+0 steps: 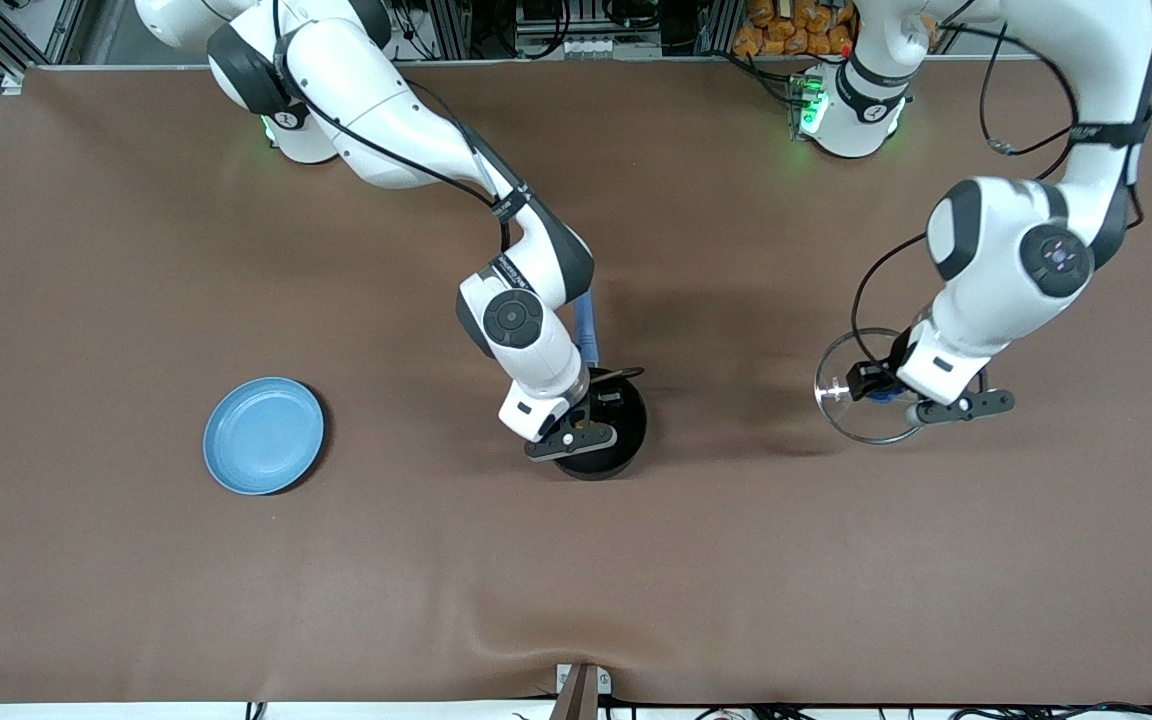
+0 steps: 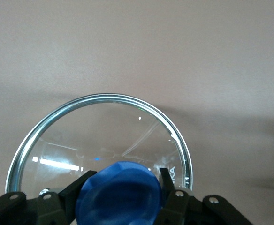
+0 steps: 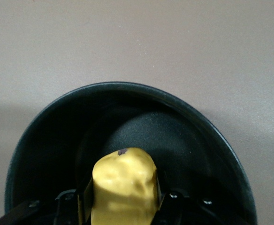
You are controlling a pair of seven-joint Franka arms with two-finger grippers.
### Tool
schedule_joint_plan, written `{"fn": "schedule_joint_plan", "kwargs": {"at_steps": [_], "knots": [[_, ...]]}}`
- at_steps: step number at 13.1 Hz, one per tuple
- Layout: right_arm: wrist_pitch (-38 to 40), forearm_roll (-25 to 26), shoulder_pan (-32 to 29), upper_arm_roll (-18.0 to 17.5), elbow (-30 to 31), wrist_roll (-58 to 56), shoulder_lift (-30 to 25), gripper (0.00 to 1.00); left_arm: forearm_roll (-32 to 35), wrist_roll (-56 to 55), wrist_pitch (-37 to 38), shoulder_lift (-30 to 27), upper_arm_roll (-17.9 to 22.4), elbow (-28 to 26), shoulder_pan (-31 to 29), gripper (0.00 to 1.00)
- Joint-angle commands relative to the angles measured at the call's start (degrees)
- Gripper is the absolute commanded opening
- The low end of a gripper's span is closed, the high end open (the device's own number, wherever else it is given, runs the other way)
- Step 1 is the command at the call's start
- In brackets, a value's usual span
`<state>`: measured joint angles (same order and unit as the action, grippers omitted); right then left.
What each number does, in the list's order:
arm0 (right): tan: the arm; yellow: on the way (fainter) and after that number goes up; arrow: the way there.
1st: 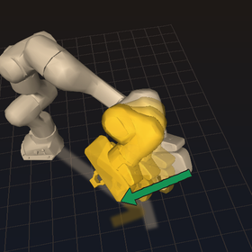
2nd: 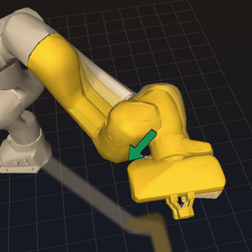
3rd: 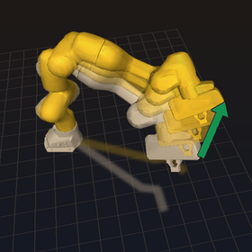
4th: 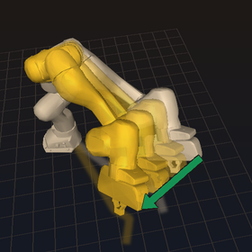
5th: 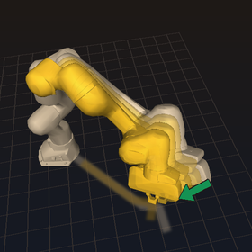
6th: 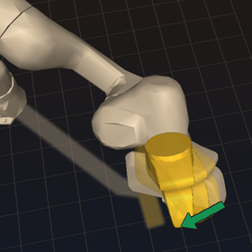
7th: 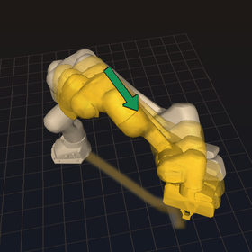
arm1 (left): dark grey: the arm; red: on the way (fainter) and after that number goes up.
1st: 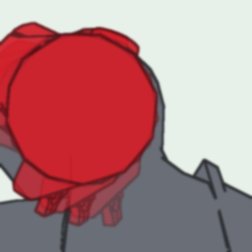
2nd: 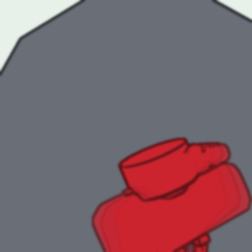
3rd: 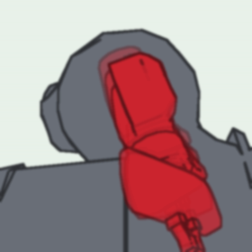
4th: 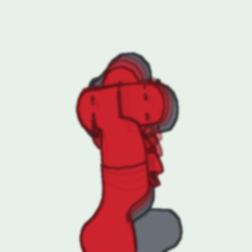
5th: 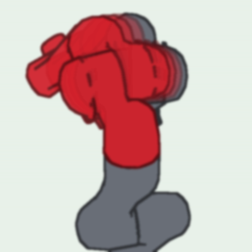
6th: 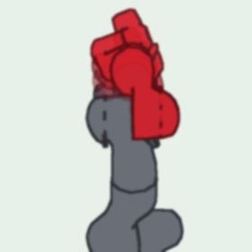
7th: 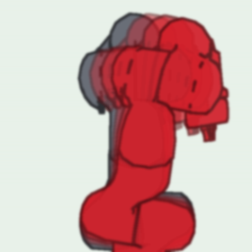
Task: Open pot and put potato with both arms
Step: 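Lower the potato into the pot while the left gripper sets the lid down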
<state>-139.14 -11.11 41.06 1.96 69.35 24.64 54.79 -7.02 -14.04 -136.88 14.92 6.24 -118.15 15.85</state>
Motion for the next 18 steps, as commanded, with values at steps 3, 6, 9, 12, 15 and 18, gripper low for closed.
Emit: {"fn": "schedule_joint_plan", "kwargs": {"at_steps": [3,6,9,12,15,18], "knots": [[-1.14,0.91,1.13,0.85,-2.73,1.81,2.43,0.0,-1.41,4.63,-4.54,5.29,-0.53,0.55,-2.58,0.06],[-1.05,0.82,0.95,0.85,-3.08,1.81,2.34,0.05,-2.02,5.6,-6.29,6.96,-0.53,0.99,-3.02,0.06],[-0.87,0.91,0.51,0.85,-2.99,1.73,1.73,0.52,-4.31,7.36,-9.45,9.34,-0.53,1.34,-3.02,0.06],[-0.35,4.5,0.16,0.85,-2.64,1.29,-0.03,0.61,-5.46,8.42,-10.34,10.57,-0.53,1.69,-2.94,0.07],[-0.26,4.78,0.07,0.85,-2.38,1.29,-0.65,0.7,-5.46,8.42,-10.43,11.27,-0.53,2.13,-2.93,0.65],[-0.17,4.69,0.07,0.85,-1.85,1.55,-0.82,0.7,-5.46,8.42,-11.31,11.8,-0.7,2.22,-2.76,0.96]]}}
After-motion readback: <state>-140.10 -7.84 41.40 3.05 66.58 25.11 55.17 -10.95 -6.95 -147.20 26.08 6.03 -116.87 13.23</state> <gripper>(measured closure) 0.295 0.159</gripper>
